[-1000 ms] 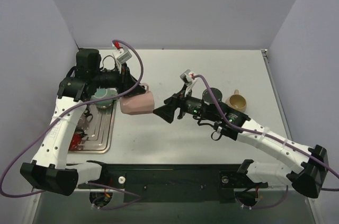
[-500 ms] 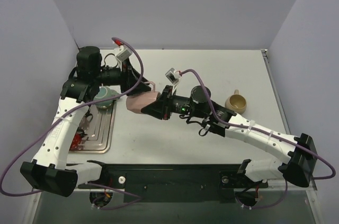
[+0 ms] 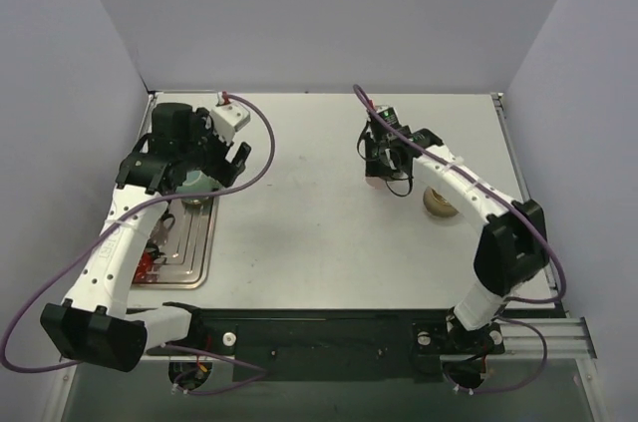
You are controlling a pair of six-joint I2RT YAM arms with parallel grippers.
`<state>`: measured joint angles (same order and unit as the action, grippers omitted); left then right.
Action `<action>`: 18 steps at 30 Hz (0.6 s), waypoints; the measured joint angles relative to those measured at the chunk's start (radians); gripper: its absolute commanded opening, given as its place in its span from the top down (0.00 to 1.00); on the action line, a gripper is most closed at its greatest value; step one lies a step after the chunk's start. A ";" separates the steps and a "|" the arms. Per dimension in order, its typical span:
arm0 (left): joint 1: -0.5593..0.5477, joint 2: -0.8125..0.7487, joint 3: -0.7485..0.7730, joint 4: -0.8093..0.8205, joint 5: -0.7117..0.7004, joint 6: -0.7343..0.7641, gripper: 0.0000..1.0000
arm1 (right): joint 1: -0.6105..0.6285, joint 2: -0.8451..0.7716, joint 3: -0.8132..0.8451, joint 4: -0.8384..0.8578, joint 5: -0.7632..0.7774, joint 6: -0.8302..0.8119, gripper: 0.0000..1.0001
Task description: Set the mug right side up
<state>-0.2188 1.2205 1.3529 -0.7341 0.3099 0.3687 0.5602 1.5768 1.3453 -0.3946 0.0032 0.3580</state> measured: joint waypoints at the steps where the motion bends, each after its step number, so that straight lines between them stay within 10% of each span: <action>1: 0.000 -0.001 -0.017 -0.006 -0.032 0.033 0.08 | -0.037 0.055 0.019 -0.019 0.006 -0.006 1.00; 11: 0.003 0.033 -0.074 -0.079 -0.203 0.223 0.08 | -0.120 0.285 0.090 -0.163 0.077 -0.042 1.00; 18: 0.005 0.160 -0.075 -0.108 -0.220 0.359 0.12 | -0.171 0.301 0.094 -0.165 0.034 -0.047 0.43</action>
<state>-0.2138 1.3808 1.2781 -0.8417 0.0898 0.7273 0.3893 1.8782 1.4391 -0.5598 0.0372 0.3115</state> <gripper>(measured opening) 0.915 0.427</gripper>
